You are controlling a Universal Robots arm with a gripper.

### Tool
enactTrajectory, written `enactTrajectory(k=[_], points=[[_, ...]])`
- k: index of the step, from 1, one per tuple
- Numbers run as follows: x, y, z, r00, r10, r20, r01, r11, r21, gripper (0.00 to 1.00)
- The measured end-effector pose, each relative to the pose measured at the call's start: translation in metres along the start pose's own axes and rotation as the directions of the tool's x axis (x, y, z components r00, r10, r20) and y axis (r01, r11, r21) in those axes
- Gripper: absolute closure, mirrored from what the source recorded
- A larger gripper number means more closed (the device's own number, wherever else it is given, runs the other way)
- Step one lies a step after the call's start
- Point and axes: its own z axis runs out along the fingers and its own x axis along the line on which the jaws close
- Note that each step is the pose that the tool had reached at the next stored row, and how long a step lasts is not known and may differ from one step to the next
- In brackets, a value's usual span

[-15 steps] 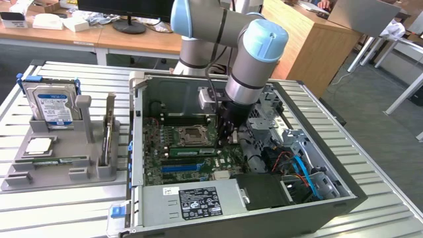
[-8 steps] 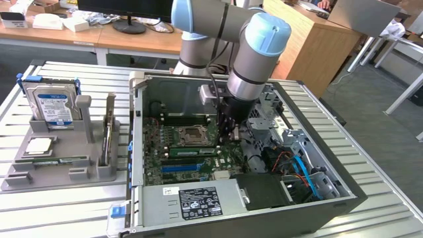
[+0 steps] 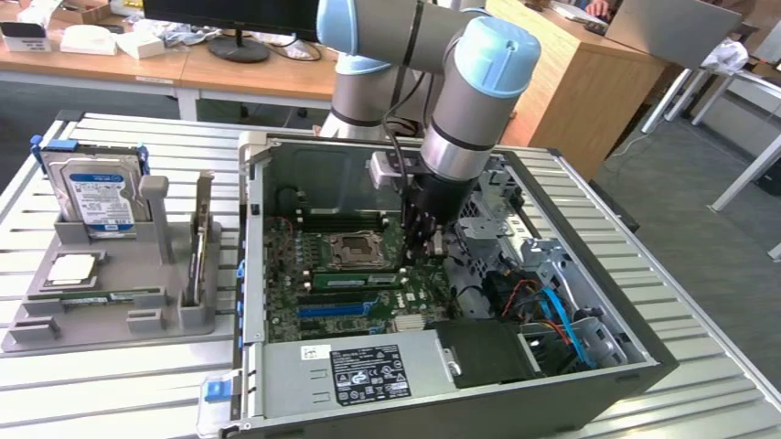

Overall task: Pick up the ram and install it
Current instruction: 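Press down the ram until it locks into place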

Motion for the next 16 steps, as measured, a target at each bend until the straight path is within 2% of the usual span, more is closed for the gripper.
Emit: enactTrajectory(k=[3,6,16], points=[[0.0,0.0001,-0.0001,1.0,0.0,-0.0001,0.0,1.0,-0.0001,0.9],[0.0,0.0039,0.0,1.0,0.0,-0.0002,0.0,1.0,-0.0001,0.9],[0.0,0.028,0.0008,1.0,0.0,0.0001,0.0,1.0,0.0012,0.9]])
